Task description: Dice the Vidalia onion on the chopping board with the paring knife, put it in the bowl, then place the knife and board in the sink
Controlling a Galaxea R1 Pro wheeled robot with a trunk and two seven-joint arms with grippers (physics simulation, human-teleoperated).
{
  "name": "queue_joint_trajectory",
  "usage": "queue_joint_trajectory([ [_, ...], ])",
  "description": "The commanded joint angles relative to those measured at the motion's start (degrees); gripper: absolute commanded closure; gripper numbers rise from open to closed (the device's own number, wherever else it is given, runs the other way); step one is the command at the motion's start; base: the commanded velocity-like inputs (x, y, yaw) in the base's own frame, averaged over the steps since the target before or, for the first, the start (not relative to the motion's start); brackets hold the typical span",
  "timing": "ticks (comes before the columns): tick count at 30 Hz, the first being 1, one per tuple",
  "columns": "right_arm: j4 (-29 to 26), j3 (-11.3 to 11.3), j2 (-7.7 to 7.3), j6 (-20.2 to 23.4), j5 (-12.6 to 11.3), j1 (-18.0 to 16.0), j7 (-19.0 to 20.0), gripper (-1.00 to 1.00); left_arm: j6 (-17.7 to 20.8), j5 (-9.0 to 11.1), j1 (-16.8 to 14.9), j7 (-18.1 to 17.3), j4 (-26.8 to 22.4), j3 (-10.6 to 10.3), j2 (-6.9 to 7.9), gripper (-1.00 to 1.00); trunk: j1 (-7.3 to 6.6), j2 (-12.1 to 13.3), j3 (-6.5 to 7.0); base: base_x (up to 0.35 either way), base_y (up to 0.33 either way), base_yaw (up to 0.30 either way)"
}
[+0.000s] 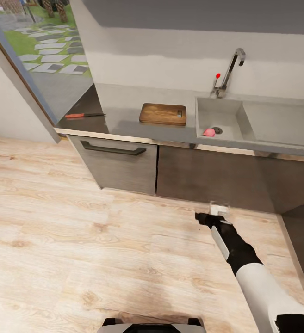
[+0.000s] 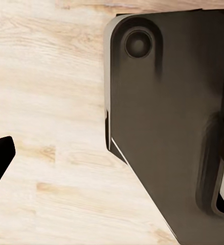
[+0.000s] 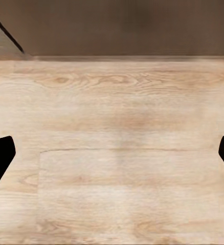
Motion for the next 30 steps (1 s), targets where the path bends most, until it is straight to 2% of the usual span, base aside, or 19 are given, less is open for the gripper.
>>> queue_joint_trajectory([
  [1,0.31,0.24,-0.05,-0.53,-0.48,0.87,-0.43,-1.0,-0.17,0.08,-0.03,-0.04,0.02,0.04,-0.01,-1.0,0.03,-0.09,-0.06,0.0,0.0,0.0],
  [3,3.1,0.24,-0.01,-4.5,-0.32,3.58,-0.35,-1.0,-0.17,0.08,-0.05,-0.07,-0.01,0.04,0.01,-1.0,0.03,-0.09,-0.06,0.0,0.0,0.0],
  [5,5.37,0.24,0.03,-7.25,-0.28,4.52,-0.2,-1.0,-0.17,0.08,-0.11,-0.09,-0.07,0.04,0.0,-1.0,0.03,-0.09,-0.06,0.0,0.0,0.0],
  [7,10.11,0.24,0.13,-12.12,-0.25,5.4,0.52,-1.0,-0.17,0.08,-0.14,-0.1,-0.15,0.04,0.02,-1.0,0.03,-0.09,-0.06,0.0,0.0,0.0],
  [11,26.08,0.24,0.94,-25.53,0.16,6.09,3.85,-1.0,-0.17,0.09,-0.17,-0.1,-0.23,0.04,0.14,-1.0,0.03,-0.09,-0.06,0.0,0.0,0.0],
  [13,30.62,0.24,1.17,-29.7,0.64,6.16,4.46,-1.0,-0.17,0.09,-0.17,-0.1,-0.21,0.04,0.17,-1.0,0.03,-0.09,-0.06,0.0,0.0,0.0],
  [14,34.76,0.24,1.42,-33.79,1.37,6.19,4.86,-1.0,-0.17,0.09,-0.17,-0.1,-0.2,0.04,0.18,-1.0,0.03,-0.09,-0.06,0.0,0.0,0.0],
  [16,38.87,0.24,2.02,-38.99,2.64,6.35,5.2,-1.0,-0.17,0.09,-0.17,-0.1,-0.17,0.04,0.2,-1.0,0.03,-0.09,-0.06,0.0,0.0,0.0],
  [18,40.37,0.24,2.39,-41.32,3.26,6.96,5.34,-1.0,-0.17,0.09,-0.17,-0.1,-0.14,0.03,0.21,-1.0,0.03,-0.09,-0.06,0.0,0.0,0.0],
  [22,42.47,0.24,3.57,-44.93,4.17,12.23,5.57,-1.0,-0.17,0.09,-0.17,-0.1,0.01,0.03,0.23,-1.0,0.03,-0.09,-0.06,0.0,0.0,0.0],
  [27,42.88,0.24,3.86,-45.78,4.43,17.91,6.72,-1.0,-0.18,0.11,-0.17,-0.1,0.07,0.04,0.56,-1.0,0.03,-0.09,-0.06,0.0,0.0,0.0],
  [30,42.94,0.24,3.65,-46.14,4.57,20.92,10.0,-1.0,-0.19,0.14,-0.17,-0.1,0.08,0.04,0.69,-1.0,0.03,-0.09,-0.06,0.0,0.0,0.0],
])
